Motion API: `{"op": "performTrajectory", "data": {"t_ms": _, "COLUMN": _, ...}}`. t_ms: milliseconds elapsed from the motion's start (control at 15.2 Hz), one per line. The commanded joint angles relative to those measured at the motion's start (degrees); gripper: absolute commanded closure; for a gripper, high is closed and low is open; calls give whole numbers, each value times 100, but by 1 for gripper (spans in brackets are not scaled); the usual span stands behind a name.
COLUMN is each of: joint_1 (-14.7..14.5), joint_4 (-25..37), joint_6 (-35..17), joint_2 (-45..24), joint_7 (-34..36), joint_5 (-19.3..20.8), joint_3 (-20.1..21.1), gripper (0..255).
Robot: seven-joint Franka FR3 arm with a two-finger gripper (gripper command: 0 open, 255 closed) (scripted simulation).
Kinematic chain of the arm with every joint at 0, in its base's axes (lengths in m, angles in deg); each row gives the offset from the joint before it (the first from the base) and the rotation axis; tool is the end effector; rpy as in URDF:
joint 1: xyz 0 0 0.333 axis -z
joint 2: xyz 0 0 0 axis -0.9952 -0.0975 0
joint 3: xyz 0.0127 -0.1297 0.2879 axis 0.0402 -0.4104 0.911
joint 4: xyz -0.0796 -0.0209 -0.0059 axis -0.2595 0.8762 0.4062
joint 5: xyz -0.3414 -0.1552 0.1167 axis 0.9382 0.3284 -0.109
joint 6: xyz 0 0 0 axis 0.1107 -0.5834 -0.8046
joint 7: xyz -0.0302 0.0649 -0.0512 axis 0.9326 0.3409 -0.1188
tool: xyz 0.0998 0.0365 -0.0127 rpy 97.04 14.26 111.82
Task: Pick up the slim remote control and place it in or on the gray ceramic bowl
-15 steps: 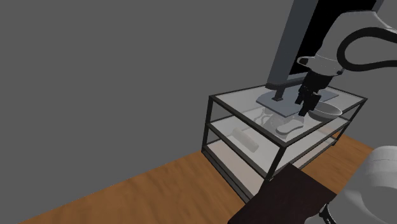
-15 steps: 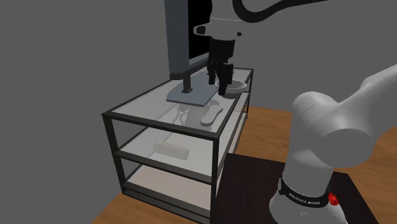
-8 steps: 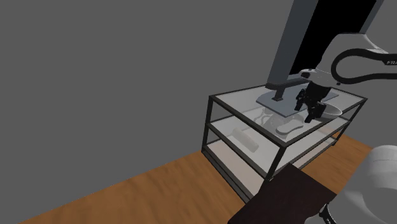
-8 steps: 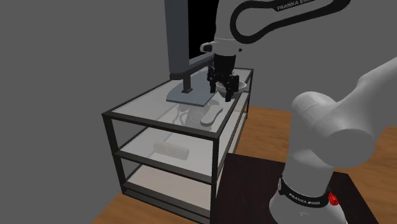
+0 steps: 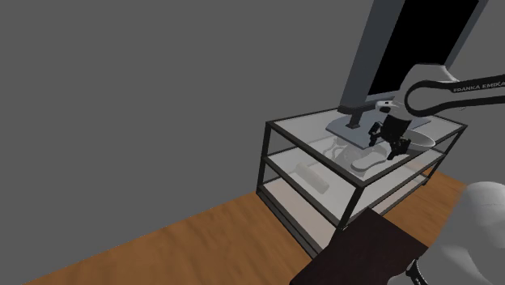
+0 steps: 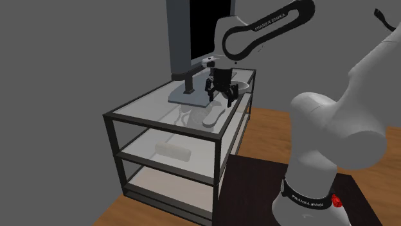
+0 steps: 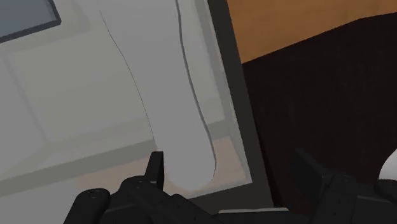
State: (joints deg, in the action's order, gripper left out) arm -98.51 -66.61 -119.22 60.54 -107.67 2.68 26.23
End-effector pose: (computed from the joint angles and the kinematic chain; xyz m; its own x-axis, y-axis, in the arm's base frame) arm 0.3044 -0.2802 0.3967 0.3582 0.9336 0.0022 0.9327 -0.3580 0.0432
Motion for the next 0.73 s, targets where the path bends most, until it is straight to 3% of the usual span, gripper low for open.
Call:
{"op": "performTrajectory", "data": {"t_ms": 0, "joint_1": -503, "joint_4": 267, "joint_6": -311, "joint_2": -469, "joint_7": -677, "joint_5": -41, "joint_3": -616, "gripper": 0}}
{"op": "performTrajectory", "data": {"t_ms": 264, "joint_1": -1720, "joint_4": 760, "joint_6": -808, "joint_2": -1251, "joint_7": -1914, "joint_5": -336, "joint_3": -2002, "gripper": 0}}
{"op": "performTrajectory", "data": {"t_ms": 660, "joint_1": -2344, "joint_4": 594, "joint_6": -1380, "joint_2": -1584, "joint_7": -2014, "joint_5": -431, "joint_3": -2784, "gripper": 0}}
